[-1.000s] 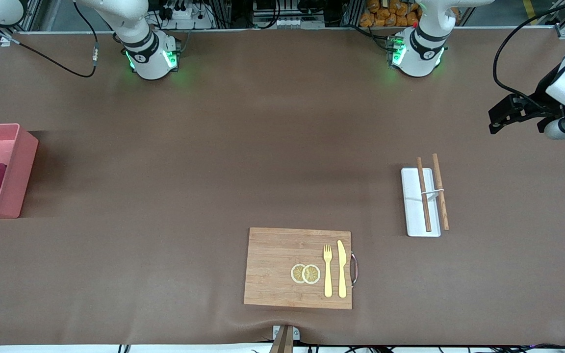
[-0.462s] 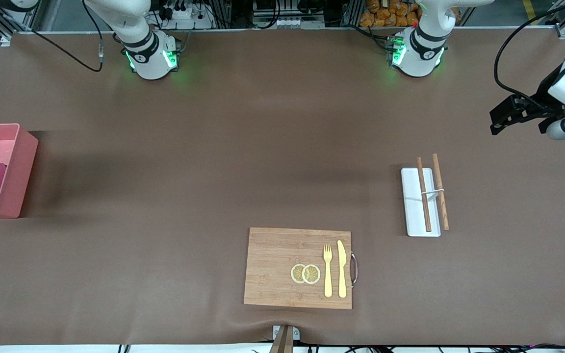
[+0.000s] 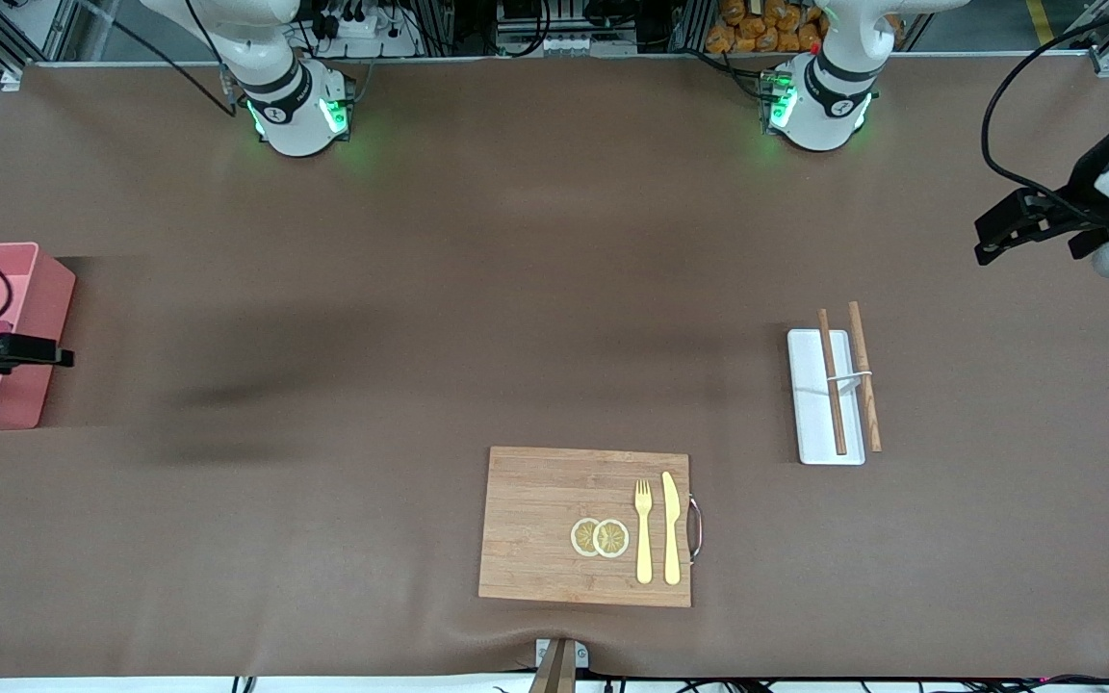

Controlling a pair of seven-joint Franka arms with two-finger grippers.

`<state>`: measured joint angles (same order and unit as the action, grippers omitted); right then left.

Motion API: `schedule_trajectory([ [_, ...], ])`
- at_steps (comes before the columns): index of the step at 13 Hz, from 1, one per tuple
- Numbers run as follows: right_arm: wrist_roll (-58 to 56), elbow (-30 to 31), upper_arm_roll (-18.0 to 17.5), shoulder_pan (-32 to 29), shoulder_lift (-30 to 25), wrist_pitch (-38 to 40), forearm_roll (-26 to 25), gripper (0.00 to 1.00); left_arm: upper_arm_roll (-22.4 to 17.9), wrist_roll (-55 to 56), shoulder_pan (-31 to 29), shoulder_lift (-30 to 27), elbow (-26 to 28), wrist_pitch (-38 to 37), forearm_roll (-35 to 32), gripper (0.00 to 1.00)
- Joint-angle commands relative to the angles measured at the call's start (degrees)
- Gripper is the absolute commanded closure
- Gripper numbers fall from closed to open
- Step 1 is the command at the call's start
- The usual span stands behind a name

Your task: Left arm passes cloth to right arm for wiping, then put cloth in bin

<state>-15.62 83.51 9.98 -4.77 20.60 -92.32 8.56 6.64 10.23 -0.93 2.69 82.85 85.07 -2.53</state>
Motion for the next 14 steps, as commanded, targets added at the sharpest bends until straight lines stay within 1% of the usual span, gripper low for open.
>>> schedule_trajectory([
  [1,13.0,6.2,0.3,5.5,-7.0,-0.2,-2.7,0.0,0.4,2.9,-1.4,-2.1,2.3,-0.8,0.9,0.0],
  [3,20.2,6.7,0.1,7.7,-10.4,1.0,-2.8,0.0,0.4,2.2,-1.4,-2.3,2.9,-0.8,0.8,0.0],
  [5,24.9,8.9,0.1,9.7,-14.5,0.8,-2.8,0.0,0.4,2.1,-1.4,-3.1,4.1,-0.8,0.8,0.0],
  [9,24.6,13.7,0.2,10.3,-22.7,1.2,-3.3,0.0,0.4,2.1,-2.1,-3.5,4.0,-0.8,0.8,0.0],
  [12,24.6,14.1,0.1,10.3,-23.8,1.4,-4.3,0.0,0.5,1.9,-2.1,-3.1,3.6,-0.8,0.4,0.0],
  [14,24.5,13.0,0.1,10.3,-23.0,1.1,-4.4,0.0,0.7,1.9,-2.1,-3.1,3.1,-0.7,0.8,0.0],
])
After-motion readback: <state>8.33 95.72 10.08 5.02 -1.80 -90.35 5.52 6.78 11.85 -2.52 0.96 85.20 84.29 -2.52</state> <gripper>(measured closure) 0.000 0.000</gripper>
